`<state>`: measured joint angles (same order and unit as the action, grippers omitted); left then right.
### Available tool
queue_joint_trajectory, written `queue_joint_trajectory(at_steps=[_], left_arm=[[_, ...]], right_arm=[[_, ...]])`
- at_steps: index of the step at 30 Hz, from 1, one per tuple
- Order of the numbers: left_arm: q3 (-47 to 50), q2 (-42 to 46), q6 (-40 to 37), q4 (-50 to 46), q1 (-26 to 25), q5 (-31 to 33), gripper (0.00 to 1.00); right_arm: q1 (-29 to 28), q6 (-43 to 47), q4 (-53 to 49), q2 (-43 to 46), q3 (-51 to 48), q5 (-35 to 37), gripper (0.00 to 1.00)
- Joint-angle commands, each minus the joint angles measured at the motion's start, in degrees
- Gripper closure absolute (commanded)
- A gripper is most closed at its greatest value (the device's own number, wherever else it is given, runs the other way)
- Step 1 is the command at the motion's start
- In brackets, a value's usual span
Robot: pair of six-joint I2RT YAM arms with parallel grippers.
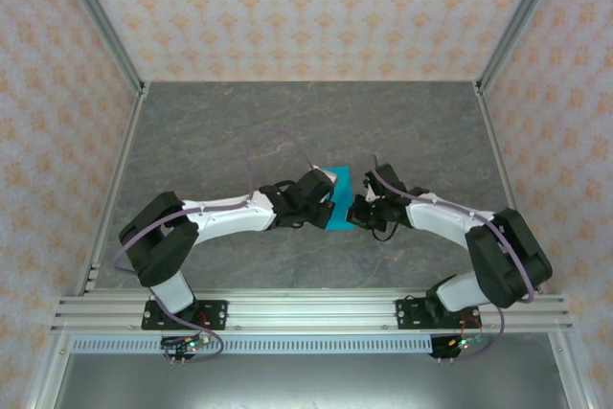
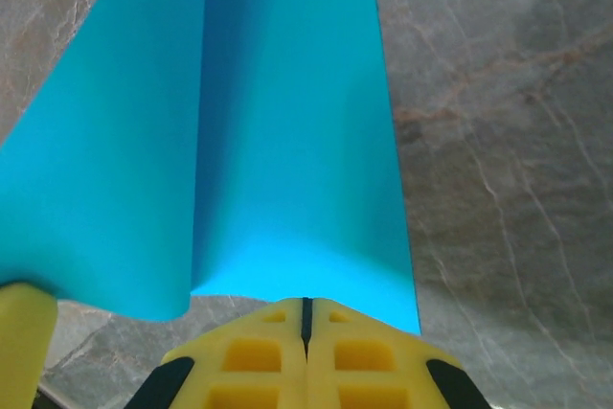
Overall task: Fold a paper plane with a square sheet of paper (fold left side to right side)
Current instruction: Fold the triangle a second time at the center of the table.
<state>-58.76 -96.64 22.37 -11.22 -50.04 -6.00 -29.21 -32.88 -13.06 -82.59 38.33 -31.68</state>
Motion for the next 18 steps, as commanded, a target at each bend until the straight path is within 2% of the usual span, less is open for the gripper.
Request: queue_joint_trajectory(at_steps=[1,18], left_arm=[[-0.43,0.39,-1.6,-0.79,0.97,0.02,0.94],[-2.41,-4.33,-4.4,-1.95,3.9,-0.2,0.94]], right_arm=[[-0.85,0.89,-2.47,-2.08,2.09,3.54,1.0],[-1.07,2.59,-7.07,-5.92,2.64,5.91,1.0]])
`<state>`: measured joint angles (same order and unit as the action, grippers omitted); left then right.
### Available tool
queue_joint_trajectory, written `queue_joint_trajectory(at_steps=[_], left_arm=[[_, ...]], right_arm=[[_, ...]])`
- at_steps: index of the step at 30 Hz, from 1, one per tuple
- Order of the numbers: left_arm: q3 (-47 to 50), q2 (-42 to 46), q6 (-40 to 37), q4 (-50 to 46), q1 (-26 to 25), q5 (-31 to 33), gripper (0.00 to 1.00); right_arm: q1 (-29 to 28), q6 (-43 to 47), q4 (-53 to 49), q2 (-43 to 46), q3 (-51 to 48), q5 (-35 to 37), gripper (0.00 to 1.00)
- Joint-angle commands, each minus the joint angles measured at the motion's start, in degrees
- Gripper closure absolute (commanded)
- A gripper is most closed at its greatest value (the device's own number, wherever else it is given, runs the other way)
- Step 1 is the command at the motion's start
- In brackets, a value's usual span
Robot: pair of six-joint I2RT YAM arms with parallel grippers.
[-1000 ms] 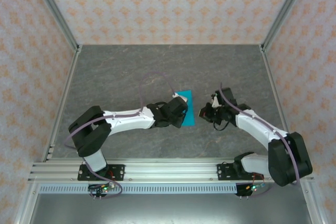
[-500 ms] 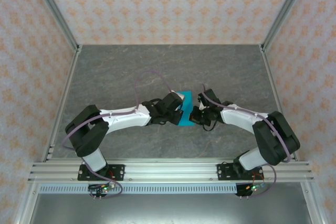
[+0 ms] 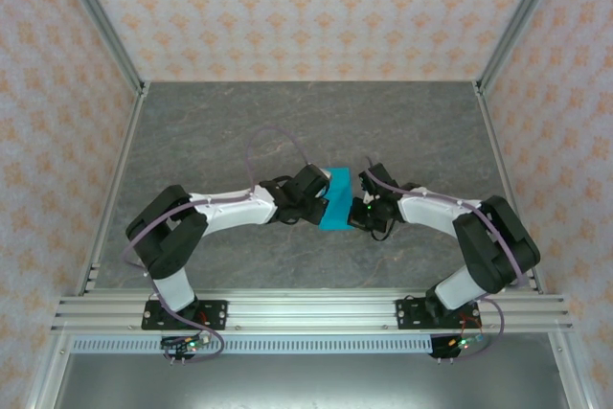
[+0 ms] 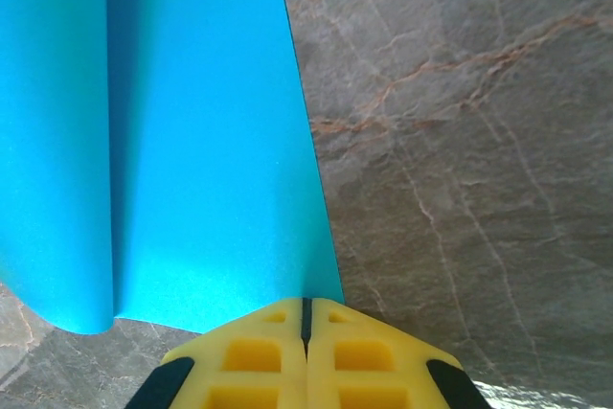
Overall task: Fold a paper plane with a square sheet of paper (fold left side to right side)
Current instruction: Fold the triangle a second time at the center of the table.
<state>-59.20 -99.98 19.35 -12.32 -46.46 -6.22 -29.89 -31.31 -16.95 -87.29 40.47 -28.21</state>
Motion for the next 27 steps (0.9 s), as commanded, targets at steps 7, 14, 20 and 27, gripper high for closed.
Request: queue_joint_trajectory(at_steps=[7,14,20,27], left_arm=[[-3.0,-2.65,-1.78,-0.31,0.7,-0.02,0.95],[-4.21,-4.24,-2.19,-0.66,1.06,0.07,0.95],[-5.39,-5.2,-2.74,-1.39,1.04,0.32,0.95],[-5.93,-5.99,-3.03,-1.62,1.02,0.42,0.95]], right_arm=[[-0.44,1.29,-3.58,-1.46,0.34,2.55,1.0],[-0.6,1.4,-3.63,-1.6,0.23,2.52,1.0],[-0.52,1.51,-3.84,-1.7,0.24,2.66,1.0],[-0.63,1.56,-3.97,-1.82,0.29,2.73,1.0]])
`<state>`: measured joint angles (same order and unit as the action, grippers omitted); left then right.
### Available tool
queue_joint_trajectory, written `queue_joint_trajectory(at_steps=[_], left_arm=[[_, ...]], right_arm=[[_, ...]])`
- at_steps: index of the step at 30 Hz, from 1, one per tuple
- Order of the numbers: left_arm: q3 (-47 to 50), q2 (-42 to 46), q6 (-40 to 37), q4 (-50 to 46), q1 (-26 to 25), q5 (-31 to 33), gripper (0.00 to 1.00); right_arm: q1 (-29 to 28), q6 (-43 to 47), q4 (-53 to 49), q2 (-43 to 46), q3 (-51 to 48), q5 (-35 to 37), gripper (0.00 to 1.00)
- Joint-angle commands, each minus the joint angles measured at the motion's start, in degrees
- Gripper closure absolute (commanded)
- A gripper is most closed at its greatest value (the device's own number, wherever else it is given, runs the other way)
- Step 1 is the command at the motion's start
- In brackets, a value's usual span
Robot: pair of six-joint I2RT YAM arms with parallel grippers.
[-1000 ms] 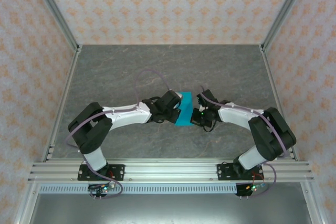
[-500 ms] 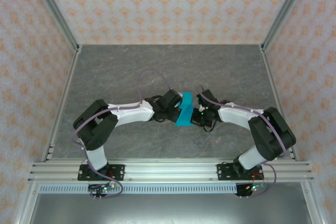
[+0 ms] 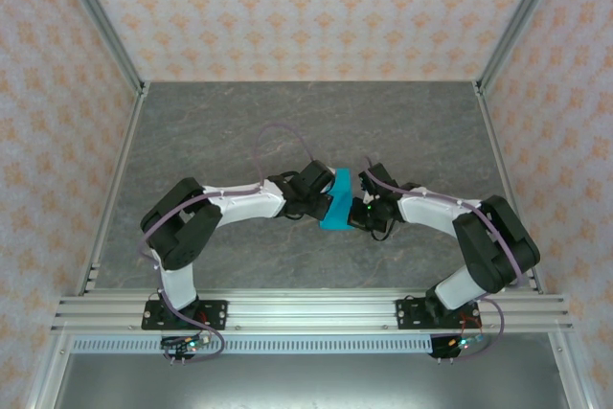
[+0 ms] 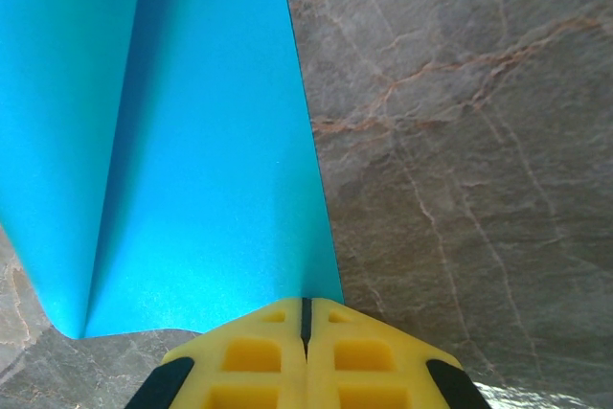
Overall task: Fold a paper plane with a square sheet of paper (fold left side to right side)
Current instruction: Fold the triangle a second time at the center of the table.
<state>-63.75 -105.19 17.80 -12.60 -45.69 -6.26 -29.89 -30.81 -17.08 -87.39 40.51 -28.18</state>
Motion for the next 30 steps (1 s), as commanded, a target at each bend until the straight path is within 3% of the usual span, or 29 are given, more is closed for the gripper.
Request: queue_joint_trajectory(at_steps=[1,30], left_arm=[[-1.49,-0.9,-1.5,-1.37,0.26,0.4,0.95],[-1.29,-3.31,-1.47,-1.38,0.26,0.2,0.95]], right_arm=[[-0.61,1.02,-3.88,-1.81,0.27,2.71,1.0],[-0.78,1.26,-4.63,-2.39,0.71,2.88,1.0]])
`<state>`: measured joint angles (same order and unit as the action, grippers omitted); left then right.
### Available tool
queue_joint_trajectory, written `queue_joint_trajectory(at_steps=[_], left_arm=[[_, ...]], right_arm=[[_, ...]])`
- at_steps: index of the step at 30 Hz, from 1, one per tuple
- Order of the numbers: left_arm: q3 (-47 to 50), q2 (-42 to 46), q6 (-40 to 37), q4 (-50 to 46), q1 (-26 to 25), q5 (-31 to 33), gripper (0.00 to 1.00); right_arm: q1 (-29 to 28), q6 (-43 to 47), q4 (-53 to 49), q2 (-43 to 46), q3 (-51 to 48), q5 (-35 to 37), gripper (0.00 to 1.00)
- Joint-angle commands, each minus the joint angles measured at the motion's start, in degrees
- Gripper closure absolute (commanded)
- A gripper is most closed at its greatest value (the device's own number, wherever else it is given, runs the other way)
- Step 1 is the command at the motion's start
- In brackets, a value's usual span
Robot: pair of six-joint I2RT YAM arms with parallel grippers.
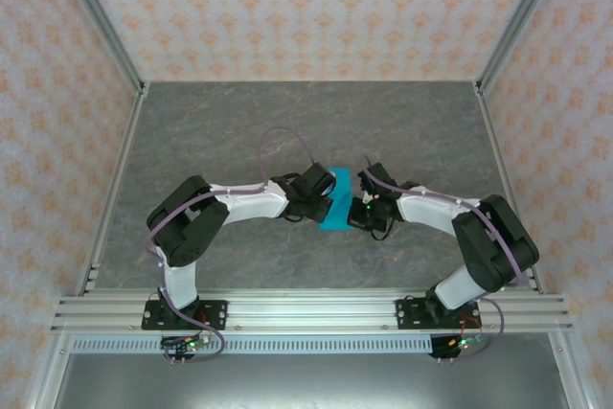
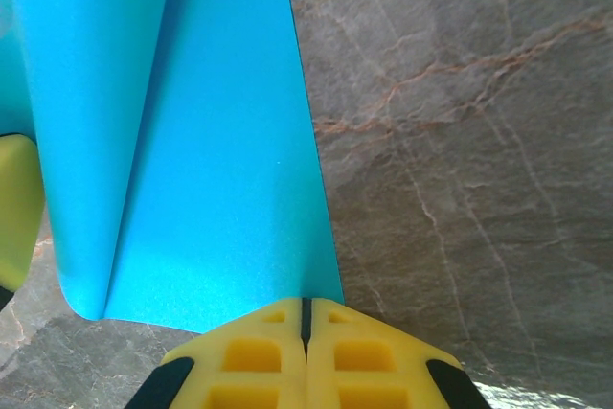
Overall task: Fold a paper plane with a square sheet of paper (fold left side to right side)
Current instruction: Fold the triangle a second time at the center of the table.
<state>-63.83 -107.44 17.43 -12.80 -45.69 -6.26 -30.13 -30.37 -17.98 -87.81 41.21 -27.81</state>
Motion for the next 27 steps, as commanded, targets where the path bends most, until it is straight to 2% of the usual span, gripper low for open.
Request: queue_joint_trajectory(at_steps=[1,12,19,23,27], left_arm=[[-1.29,-1.19,-1.13,-1.18,0.34,0.27,0.95],[-1.47,-2.4,-1.18,-1.18,0.34,-0.81,0.96],[-1.56,-3.83,-1.3,-1.9,0.27,-1.52,0.97],[-0.79,-3.0,-1.08,-1.79,0.28,-1.6,0.97],[-0.35,-2.61,-1.13,-1.7,0.32,-1.57,0.97]], right_arm=[[-0.59,0.84,-3.73,-2.1,0.05,2.52,1.0],[-0.57,0.54,-2.86,-1.16,0.09,1.62,1.0],[0.38,-0.82,-0.6,4.97,-0.1,0.54,1.0],[3.43,-3.12,4.66,8.2,-1.19,-3.97,1.0],[4.85,-7.17,13.12,6.49,-2.09,-9.31,1.0]])
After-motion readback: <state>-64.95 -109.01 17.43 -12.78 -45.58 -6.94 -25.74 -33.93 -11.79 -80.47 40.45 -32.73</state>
